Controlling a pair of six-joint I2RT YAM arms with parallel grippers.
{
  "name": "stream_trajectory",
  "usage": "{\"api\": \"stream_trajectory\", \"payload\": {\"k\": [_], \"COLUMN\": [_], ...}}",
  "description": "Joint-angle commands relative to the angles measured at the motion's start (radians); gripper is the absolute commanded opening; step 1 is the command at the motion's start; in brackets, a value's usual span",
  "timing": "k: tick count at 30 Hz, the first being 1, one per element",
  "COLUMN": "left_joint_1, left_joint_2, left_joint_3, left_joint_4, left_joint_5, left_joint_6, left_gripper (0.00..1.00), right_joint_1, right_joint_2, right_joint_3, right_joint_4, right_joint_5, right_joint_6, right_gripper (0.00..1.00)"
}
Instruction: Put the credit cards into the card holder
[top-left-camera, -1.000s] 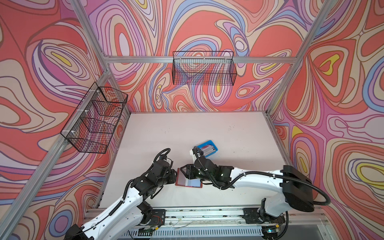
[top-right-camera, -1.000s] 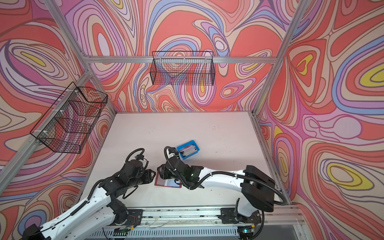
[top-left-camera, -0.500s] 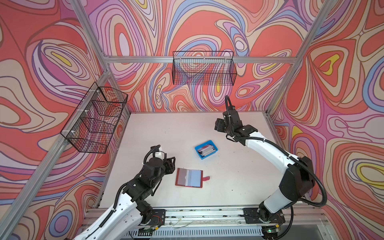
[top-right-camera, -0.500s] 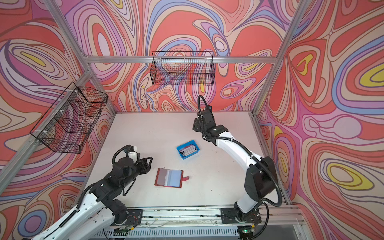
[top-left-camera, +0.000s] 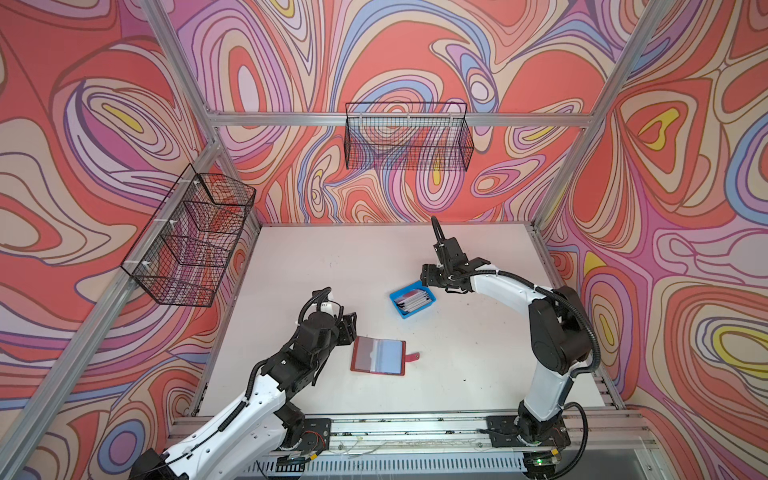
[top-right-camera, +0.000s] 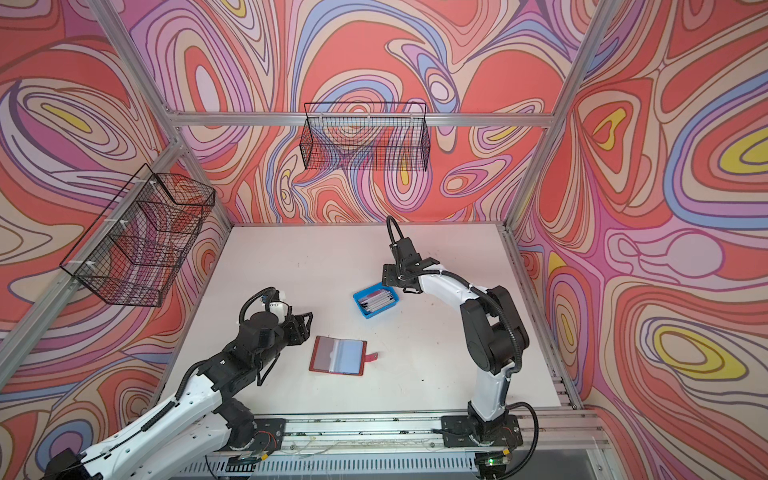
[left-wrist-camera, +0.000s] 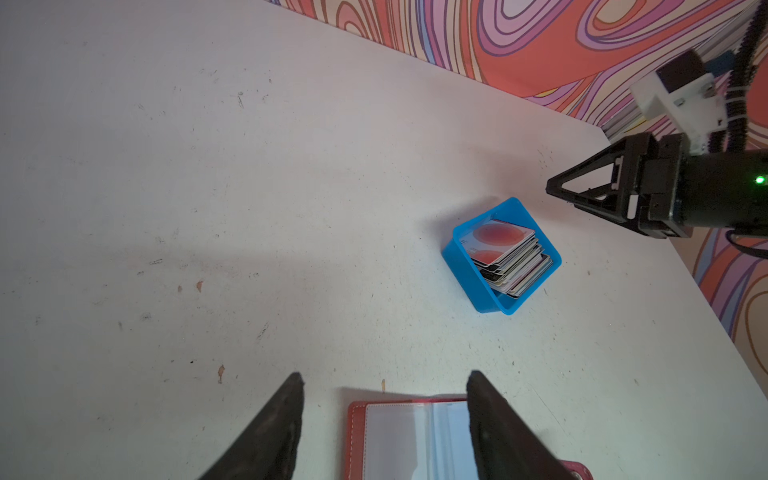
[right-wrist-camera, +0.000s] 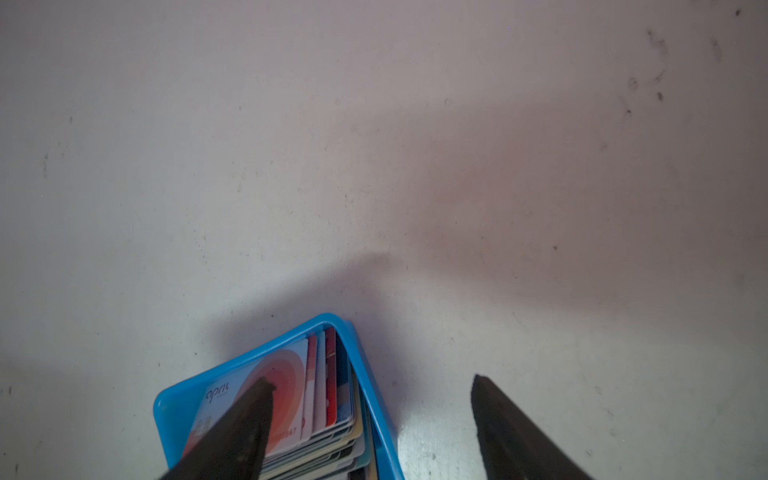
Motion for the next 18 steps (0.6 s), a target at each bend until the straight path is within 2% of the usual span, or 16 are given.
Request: {"api": "stream_trajectory", "payload": {"k": [1, 3, 6, 9, 13, 16, 18], "left_joint_1": [0.003, 0.002, 0.003, 0.004, 0.004, 0.006, 0.009], "left_joint_2": [0.018, 0.051, 0.102, 0.182, 0.376, 0.573, 0.720], "left_joint_3": [0.014, 0.028, 0.056, 0.098, 0.314, 0.507, 0.648], "left_joint_4": [0.061, 0.057, 0.051, 0.095, -0.019, -0.050, -0.135], "left_joint_5": [0.023, 0.027, 0.024, 0.068, 0.104, 0.158, 0.131], "left_joint_6": [0.025, 0.033, 0.043, 0.046, -0.047, -0.009, -0.007], "left_gripper": [0.68, 0.66, 0.66, 0.68, 0.67, 0.66, 0.66], "right_joint_1": [0.000, 0.000, 0.007, 0.009, 0.024, 0.025, 0.026], "right_joint_2": [-0.117, -0.179, -0.246, -0.276, -0.300, -0.292, -0.294], "right_joint_3": [-0.148, -0.231, -0.290, -0.330, -0.430, -0.488, -0.519], "right_joint_4": [0.115, 0.184, 0.200, 0.218, 0.356, 0.434, 0.477], "right_joint_5": [0.021, -0.003, 0.025, 0.015, 0.004, 0.006, -0.017], "right_joint_6": [0.140, 0.192, 0.255, 0.313, 0.354, 0.367, 0.359], "right_gripper": [0.79, 0.78, 0.76, 0.69, 0.66, 0.66, 0.67]}}
